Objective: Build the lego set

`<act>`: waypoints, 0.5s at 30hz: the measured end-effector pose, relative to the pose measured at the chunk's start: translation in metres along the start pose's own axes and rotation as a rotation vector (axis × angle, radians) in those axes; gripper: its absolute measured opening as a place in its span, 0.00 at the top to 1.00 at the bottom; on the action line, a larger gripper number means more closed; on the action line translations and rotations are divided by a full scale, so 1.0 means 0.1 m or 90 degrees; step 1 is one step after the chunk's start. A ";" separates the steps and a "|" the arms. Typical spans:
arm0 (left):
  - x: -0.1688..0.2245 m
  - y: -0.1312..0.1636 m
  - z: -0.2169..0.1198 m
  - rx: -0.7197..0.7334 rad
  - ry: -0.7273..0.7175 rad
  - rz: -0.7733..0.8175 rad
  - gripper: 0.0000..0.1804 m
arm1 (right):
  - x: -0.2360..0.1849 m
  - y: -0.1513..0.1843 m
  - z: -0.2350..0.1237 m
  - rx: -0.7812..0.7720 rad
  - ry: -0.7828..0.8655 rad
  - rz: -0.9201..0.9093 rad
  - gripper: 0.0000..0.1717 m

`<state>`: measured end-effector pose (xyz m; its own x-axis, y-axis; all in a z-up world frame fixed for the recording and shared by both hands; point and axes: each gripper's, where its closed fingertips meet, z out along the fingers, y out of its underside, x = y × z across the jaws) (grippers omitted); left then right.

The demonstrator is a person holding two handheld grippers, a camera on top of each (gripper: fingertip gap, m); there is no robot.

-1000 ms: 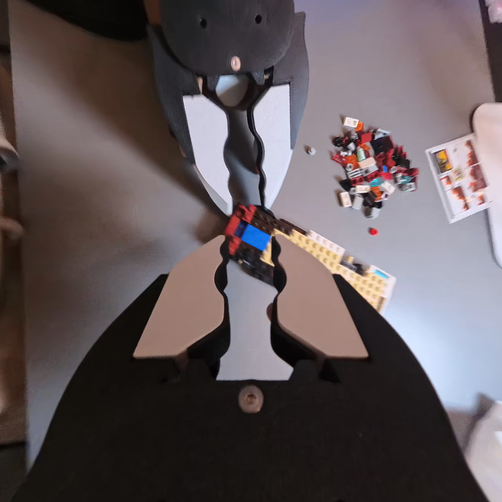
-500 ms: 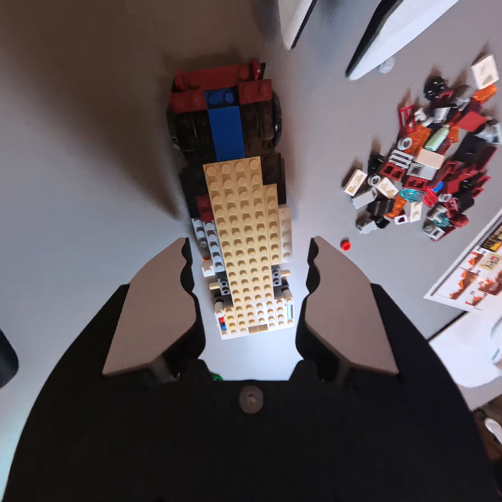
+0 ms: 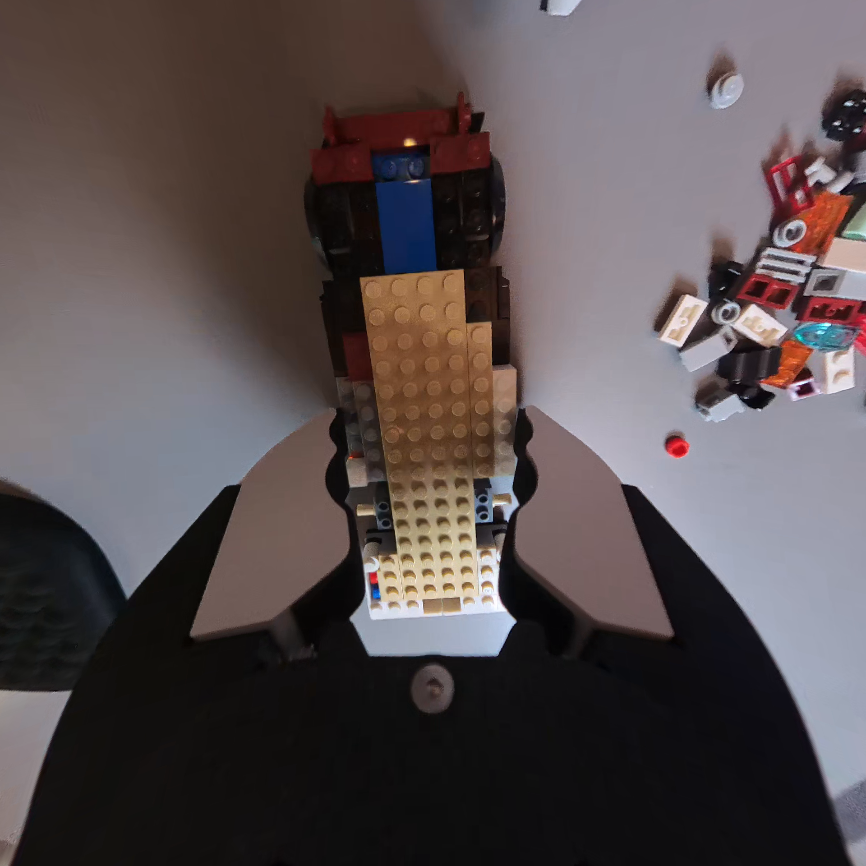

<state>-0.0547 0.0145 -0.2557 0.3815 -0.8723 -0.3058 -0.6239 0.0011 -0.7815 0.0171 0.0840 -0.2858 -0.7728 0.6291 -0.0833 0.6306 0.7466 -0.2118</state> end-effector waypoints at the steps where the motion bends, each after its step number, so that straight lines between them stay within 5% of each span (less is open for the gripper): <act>1: 0.00 -0.04 -0.01 0.006 -0.010 0.019 0.84 | -0.02 -0.01 -0.02 0.021 -0.011 0.019 0.60; 11: -0.05 -0.41 -0.10 0.041 -0.188 0.272 0.83 | -0.21 -0.19 -0.32 0.249 -0.129 0.156 0.60; 15: 0.05 -0.44 -0.06 0.038 -0.170 0.315 0.82 | -0.29 -0.28 -0.39 0.316 -0.170 0.173 0.60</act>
<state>-0.0297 0.0067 -0.2199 0.2179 -0.6064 -0.7647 -0.7359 0.4126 -0.5368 0.0250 0.0535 -0.2394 -0.6213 0.6589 -0.4241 0.7481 0.3378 -0.5713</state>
